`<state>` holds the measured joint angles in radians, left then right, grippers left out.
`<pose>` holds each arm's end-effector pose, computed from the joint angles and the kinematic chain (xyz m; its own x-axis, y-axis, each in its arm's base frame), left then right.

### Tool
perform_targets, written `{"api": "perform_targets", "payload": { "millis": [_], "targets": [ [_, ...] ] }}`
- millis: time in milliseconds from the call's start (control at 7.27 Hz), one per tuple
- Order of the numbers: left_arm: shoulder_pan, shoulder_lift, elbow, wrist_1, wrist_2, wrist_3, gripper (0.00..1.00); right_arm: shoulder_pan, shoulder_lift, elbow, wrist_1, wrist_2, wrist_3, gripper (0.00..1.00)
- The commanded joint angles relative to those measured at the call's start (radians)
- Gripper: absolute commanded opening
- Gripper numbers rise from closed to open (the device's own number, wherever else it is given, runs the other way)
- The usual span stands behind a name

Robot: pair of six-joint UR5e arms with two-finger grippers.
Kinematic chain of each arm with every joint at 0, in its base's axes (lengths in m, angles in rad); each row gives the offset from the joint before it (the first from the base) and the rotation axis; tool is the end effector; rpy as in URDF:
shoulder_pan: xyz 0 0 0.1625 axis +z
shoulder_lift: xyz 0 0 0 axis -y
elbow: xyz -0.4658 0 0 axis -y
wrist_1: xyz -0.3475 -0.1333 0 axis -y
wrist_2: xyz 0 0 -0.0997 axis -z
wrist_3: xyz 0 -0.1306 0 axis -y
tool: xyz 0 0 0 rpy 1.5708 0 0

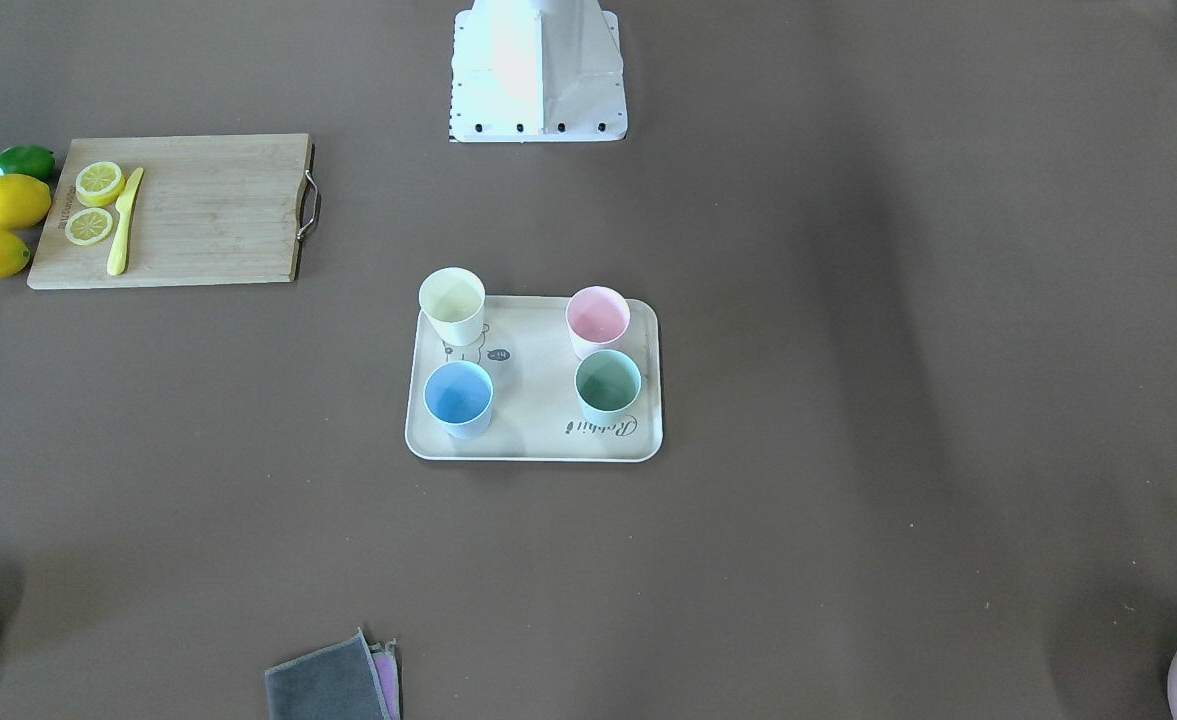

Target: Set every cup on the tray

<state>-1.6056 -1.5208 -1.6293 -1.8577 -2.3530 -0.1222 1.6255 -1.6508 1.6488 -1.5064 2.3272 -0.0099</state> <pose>-0.0568 -0.4449 0.6844 0.7067 0.0625 -0.7048 0.1203 0.9710 0.2068 0.0663 -0.4127 0.7161 0.7291 -0.0128 0.6843 -0.0474 0.9965 0.0691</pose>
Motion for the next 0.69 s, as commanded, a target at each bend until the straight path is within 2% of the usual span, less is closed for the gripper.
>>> {"api": "perform_targets", "payload": {
  "millis": [0, 550],
  "targets": [
    [-0.001, -0.002, 0.0, 0.0, 0.001, 0.0, 0.98, -0.001, 0.005, 0.0, 0.0, -0.006, 0.007, 1.0],
    [0.001, -0.013, 0.005, 0.0, 0.004, -0.004, 0.98, 0.001, 0.002, 0.002, 0.0, -0.008, 0.008, 1.0]
  ]
}}
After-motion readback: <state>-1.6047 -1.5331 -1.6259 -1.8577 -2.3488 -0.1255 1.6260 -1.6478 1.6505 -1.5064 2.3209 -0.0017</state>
